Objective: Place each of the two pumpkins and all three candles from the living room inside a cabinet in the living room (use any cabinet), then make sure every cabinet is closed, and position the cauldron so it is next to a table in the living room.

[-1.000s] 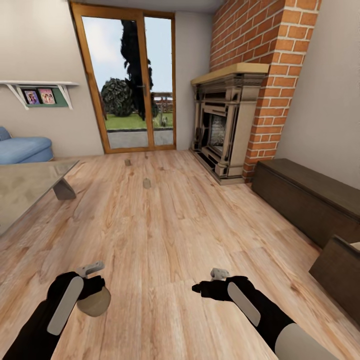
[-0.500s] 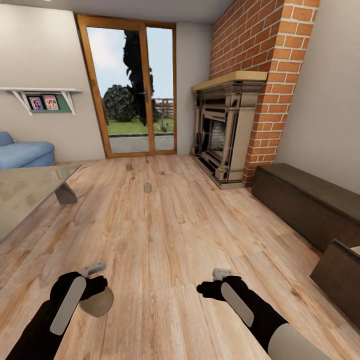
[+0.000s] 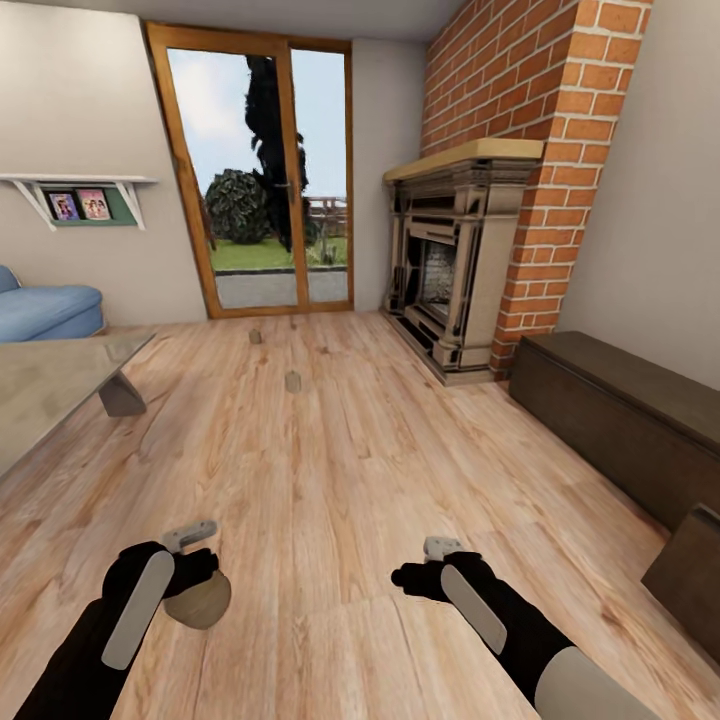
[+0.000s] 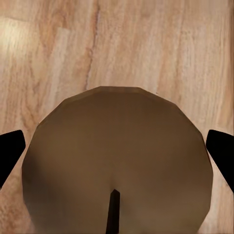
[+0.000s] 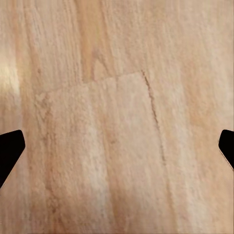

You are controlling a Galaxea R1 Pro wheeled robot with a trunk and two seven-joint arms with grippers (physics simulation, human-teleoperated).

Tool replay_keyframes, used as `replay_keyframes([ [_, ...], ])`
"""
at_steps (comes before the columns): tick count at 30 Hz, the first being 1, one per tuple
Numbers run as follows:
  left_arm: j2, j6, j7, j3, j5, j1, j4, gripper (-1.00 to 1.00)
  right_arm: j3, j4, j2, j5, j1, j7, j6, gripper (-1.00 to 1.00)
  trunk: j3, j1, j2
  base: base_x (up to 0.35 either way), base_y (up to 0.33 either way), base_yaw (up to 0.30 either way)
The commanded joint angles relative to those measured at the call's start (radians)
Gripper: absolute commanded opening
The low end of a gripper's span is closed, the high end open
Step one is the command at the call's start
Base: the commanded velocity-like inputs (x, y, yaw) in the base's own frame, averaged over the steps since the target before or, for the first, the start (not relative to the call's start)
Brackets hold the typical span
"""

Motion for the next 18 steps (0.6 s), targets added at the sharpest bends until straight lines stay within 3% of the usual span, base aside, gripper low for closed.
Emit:
replay_keyframes([
  [1, 0.000, 0.002, 0.009, 0.000, 0.009, -0.001, -0.001, -1.00, 0.005, -0.002, -0.001, -0.010, -0.001, -0.010, 0.001, 1.00, -0.001, 0.000, 0.000, 0.331, 0.060, 0.000],
  [13, -0.001, 0.002, 0.009, -0.002, 0.009, -0.001, 0.001, -1.00, -0.009, 0.000, -0.004, -0.019, -0.001, -0.011, -0.002, 1.00, -0.001, 0.000, 0.000, 0.332, 0.079, 0.002],
  [18, -0.001, 0.002, 0.009, -0.002, 0.009, -0.001, 0.002, -1.00, -0.008, 0.000, -0.004, -0.024, -0.001, -0.011, -0.003, 1.00, -0.001, 0.000, 0.000, 0.332, 0.082, 0.194],
])
